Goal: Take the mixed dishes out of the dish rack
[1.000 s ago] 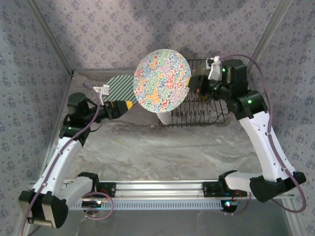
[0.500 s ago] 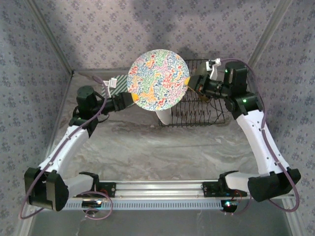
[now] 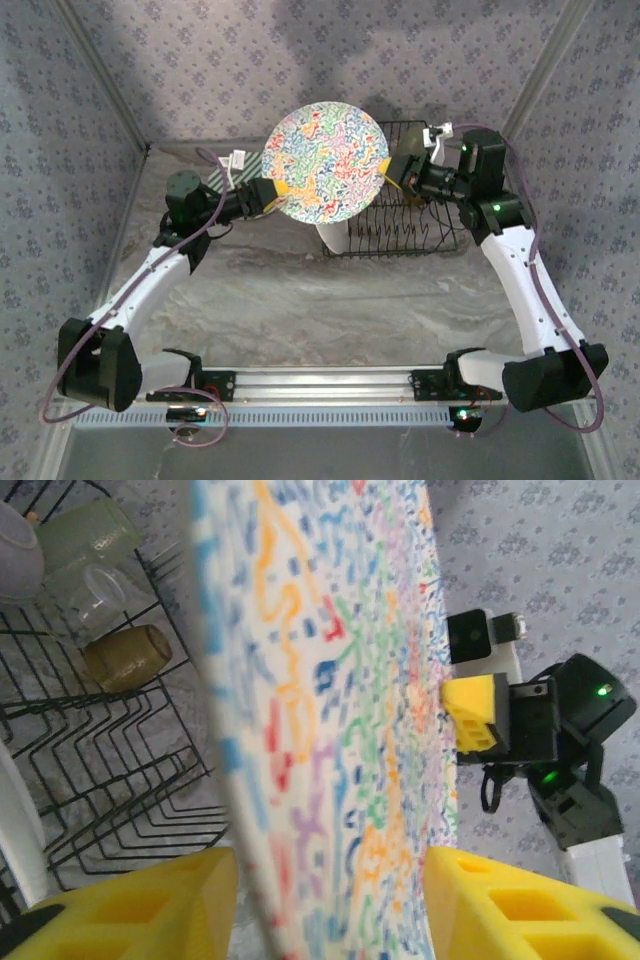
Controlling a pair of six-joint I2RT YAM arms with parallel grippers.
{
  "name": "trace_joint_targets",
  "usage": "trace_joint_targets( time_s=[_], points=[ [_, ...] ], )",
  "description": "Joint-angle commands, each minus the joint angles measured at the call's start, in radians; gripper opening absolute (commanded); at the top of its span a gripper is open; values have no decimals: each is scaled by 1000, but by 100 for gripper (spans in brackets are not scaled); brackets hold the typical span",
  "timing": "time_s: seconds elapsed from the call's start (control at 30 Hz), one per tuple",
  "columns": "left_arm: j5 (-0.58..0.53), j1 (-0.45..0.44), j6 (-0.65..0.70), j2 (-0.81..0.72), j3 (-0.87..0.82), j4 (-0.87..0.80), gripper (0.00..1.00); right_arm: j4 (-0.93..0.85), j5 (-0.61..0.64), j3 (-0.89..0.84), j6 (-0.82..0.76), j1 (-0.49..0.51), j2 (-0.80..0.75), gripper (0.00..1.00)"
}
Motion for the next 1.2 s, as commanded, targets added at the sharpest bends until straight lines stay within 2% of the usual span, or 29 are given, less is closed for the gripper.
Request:
trace_joint_targets(
  time_s=[0.0,0.5,0.7,0.87,1.0,1.1,1.17],
  points=[
    [-22,-5,-44,-4,19,84,46,86,-48,-1,26,-9,-32,0],
    [-74,-7,-100,-9,14,116,19,132,-57,-41,56,-16,-29,0],
    [-94,-12,-119,-10,15,127,0,182,-64,-67,89,-16,-21,0],
    [-129,-14,-105,-25,15,72,0,201,-75,-79,108,-16,-10,0],
    [-136,-14,-102,-30,11,67,0,231,-81,-90,121,-17,-12,17],
    [-140,-14,-104,-30,9,66,0,262,-89,-104,133,-18,-14,39],
    [-142,-15,-105,-30,9,66,0,282,-89,-114,140,-19,-20,62]
  ],
)
